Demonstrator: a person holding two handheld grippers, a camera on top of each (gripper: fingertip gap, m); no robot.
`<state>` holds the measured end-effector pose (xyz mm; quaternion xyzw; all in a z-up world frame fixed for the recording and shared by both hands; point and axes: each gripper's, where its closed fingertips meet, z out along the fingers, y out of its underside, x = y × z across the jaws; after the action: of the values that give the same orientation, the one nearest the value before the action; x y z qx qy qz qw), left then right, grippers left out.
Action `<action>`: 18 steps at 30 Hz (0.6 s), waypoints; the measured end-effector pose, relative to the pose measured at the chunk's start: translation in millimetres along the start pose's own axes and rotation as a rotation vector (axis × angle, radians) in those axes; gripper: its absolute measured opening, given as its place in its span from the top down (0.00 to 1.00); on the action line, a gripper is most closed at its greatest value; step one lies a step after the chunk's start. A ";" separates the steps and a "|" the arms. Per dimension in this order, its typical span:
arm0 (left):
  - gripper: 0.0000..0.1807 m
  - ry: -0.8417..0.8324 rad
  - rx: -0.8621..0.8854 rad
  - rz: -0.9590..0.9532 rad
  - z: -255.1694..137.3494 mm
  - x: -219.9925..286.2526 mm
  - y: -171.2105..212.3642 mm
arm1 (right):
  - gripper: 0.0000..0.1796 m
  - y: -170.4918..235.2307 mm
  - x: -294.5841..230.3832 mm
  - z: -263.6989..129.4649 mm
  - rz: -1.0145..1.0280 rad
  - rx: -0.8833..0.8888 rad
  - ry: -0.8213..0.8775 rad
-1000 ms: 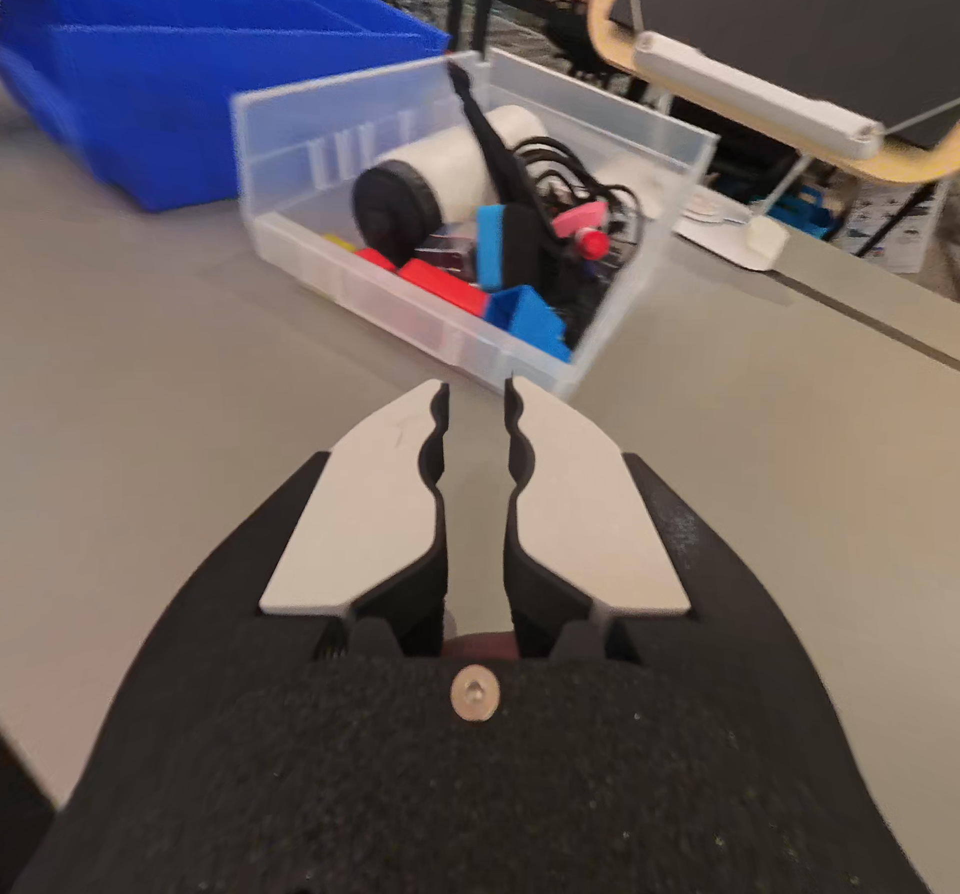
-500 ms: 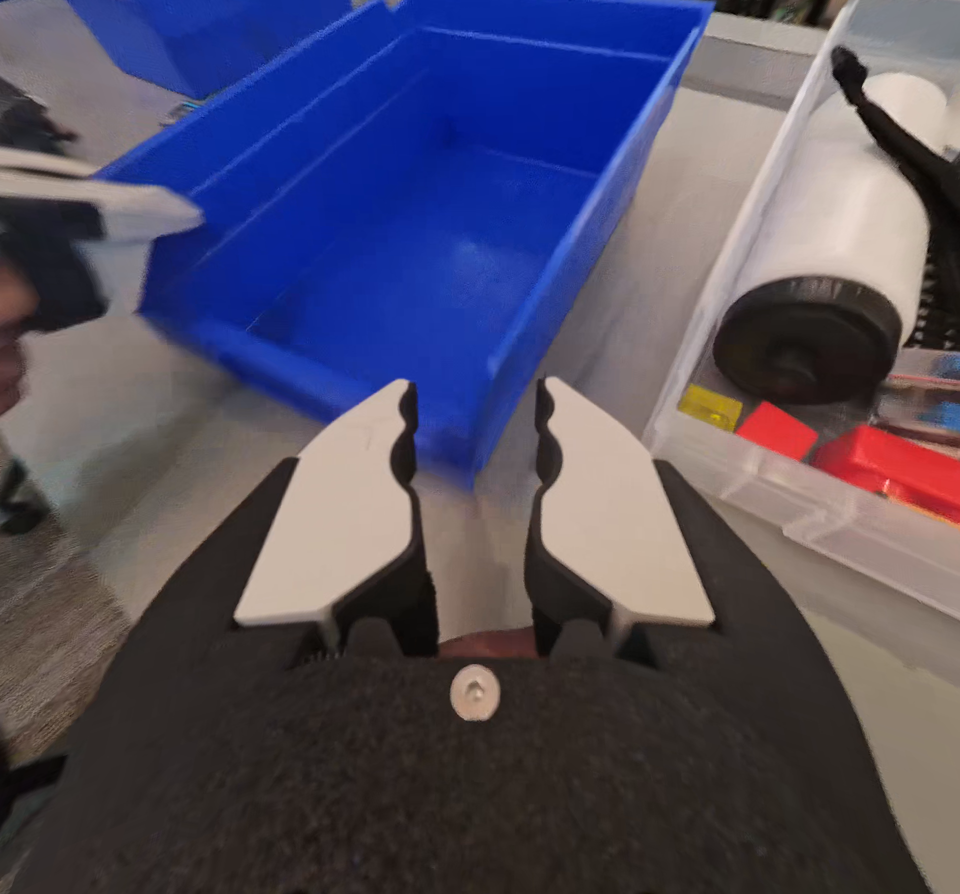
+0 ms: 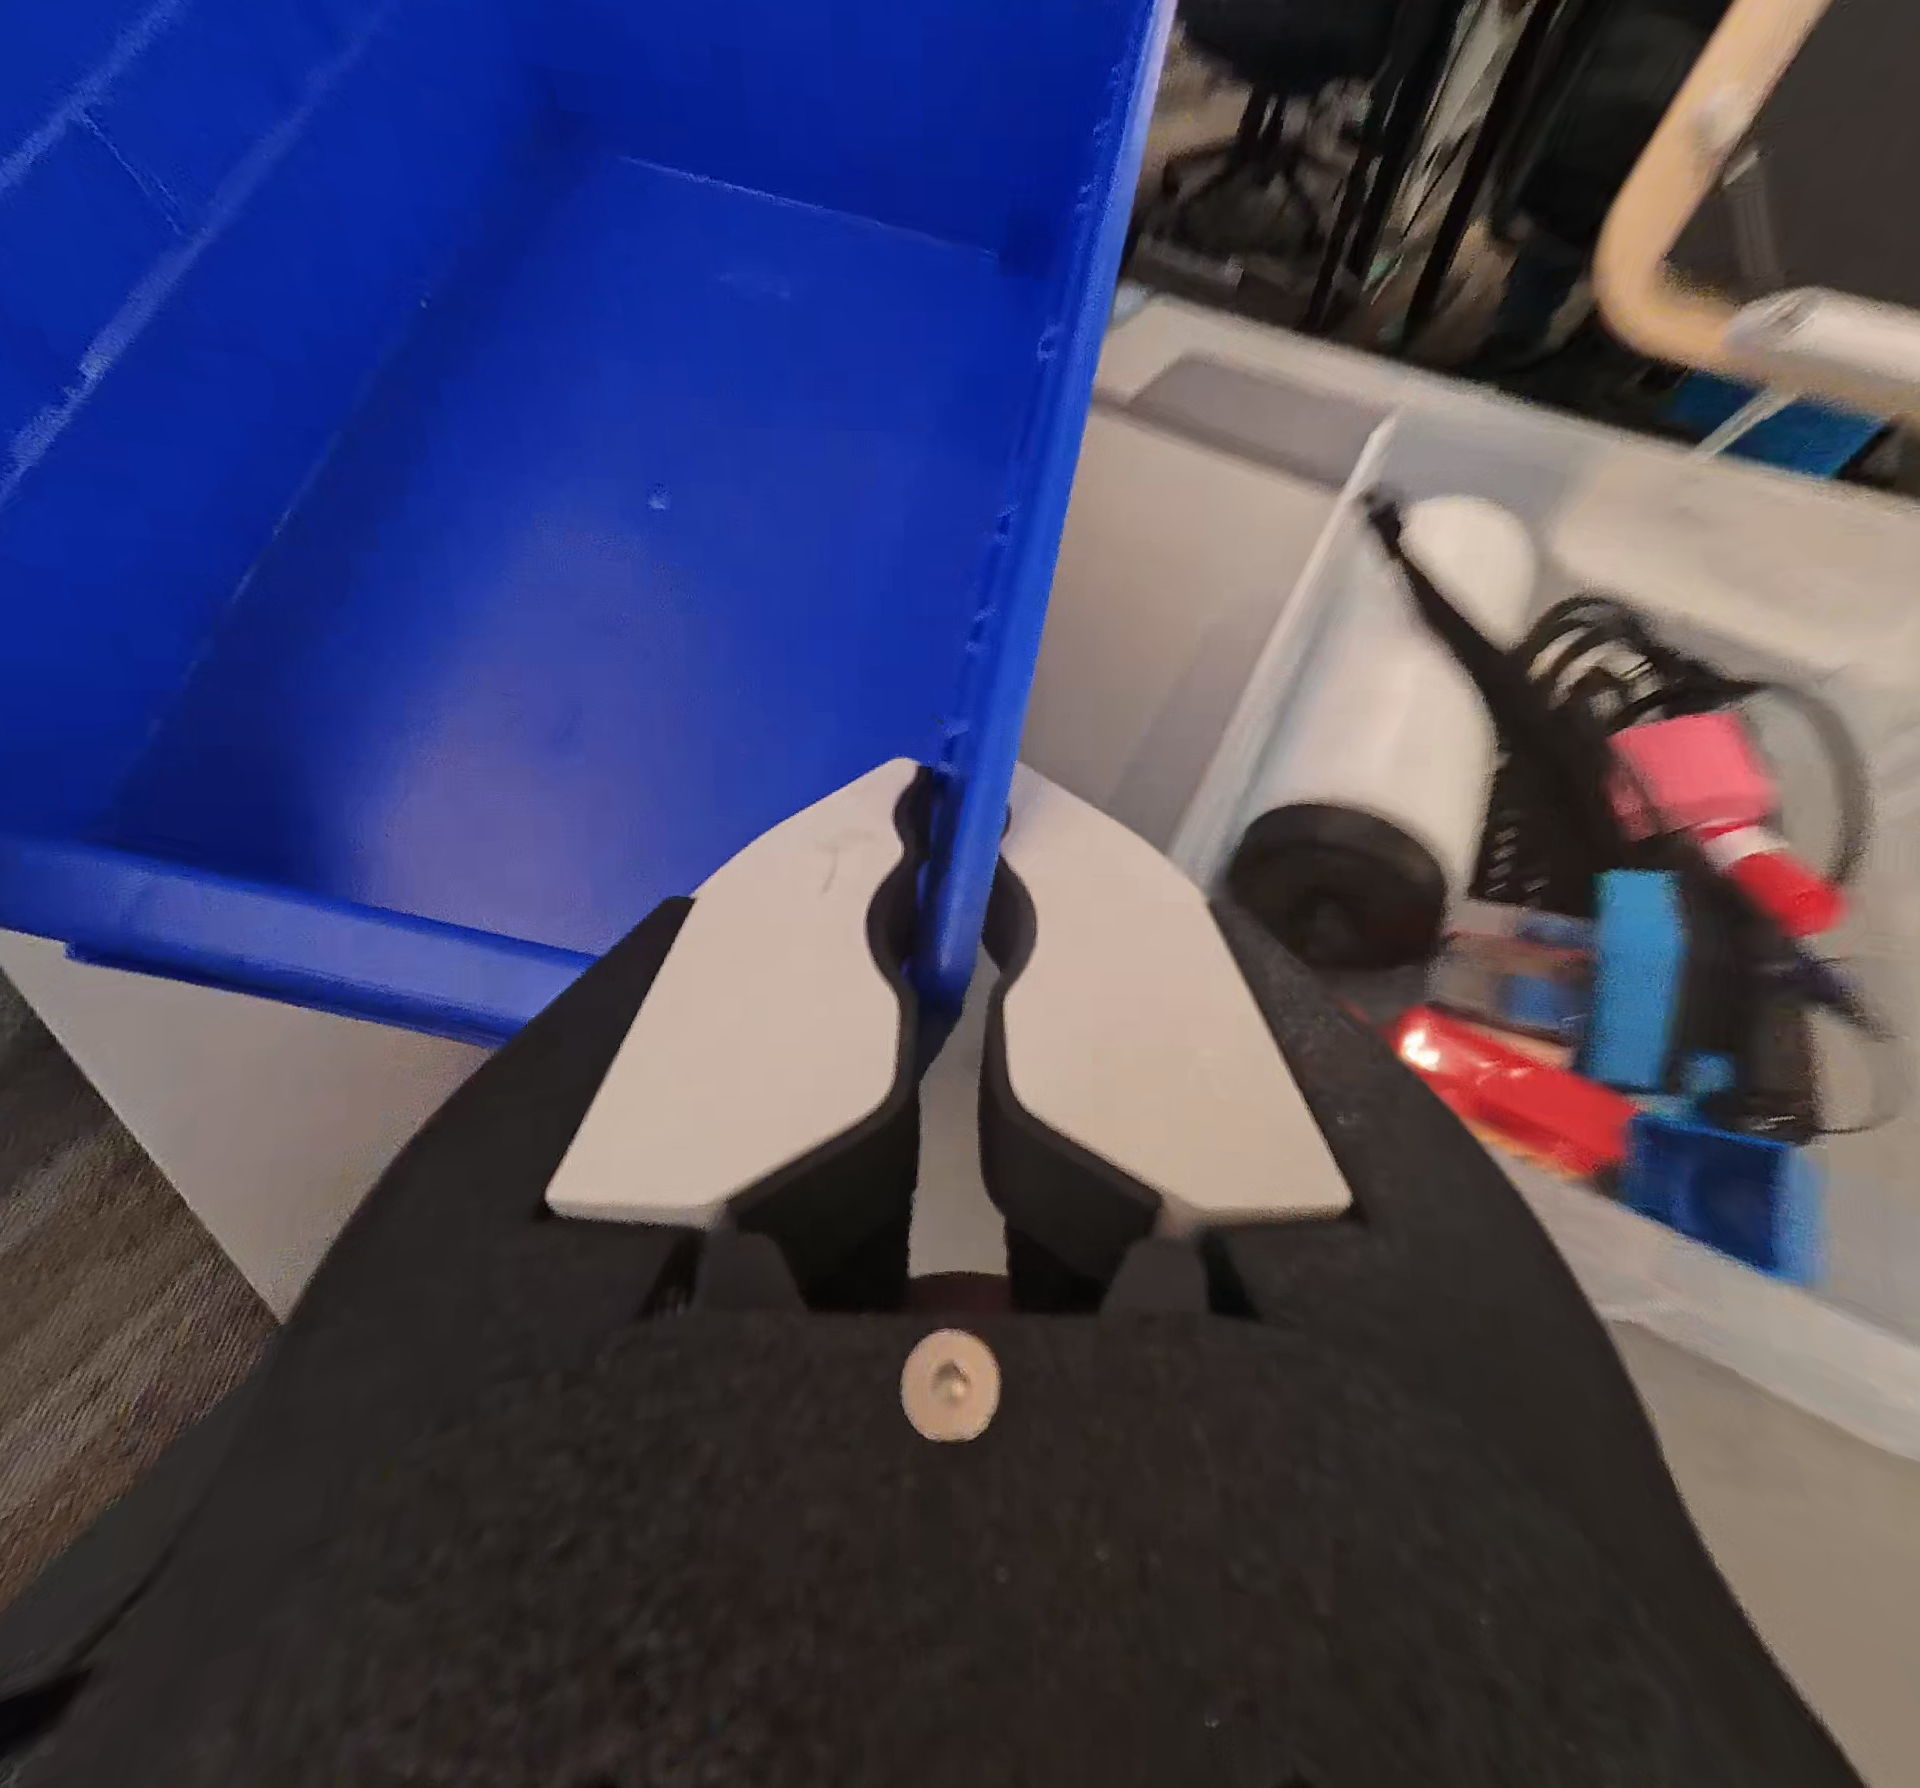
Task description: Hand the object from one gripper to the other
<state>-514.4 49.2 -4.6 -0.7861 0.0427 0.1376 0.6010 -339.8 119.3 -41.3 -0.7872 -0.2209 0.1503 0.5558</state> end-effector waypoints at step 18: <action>0.97 0.620 0.089 0.034 58.6 504.2 -144.0 | 0.95 76.2 462.4 -227.2 0.052 -0.219 0.601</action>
<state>-7.4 194.2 -19.1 -0.7627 0.2429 -0.1007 0.5908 179.9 151.9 -32.4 -0.8569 -0.0414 -0.0996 0.5040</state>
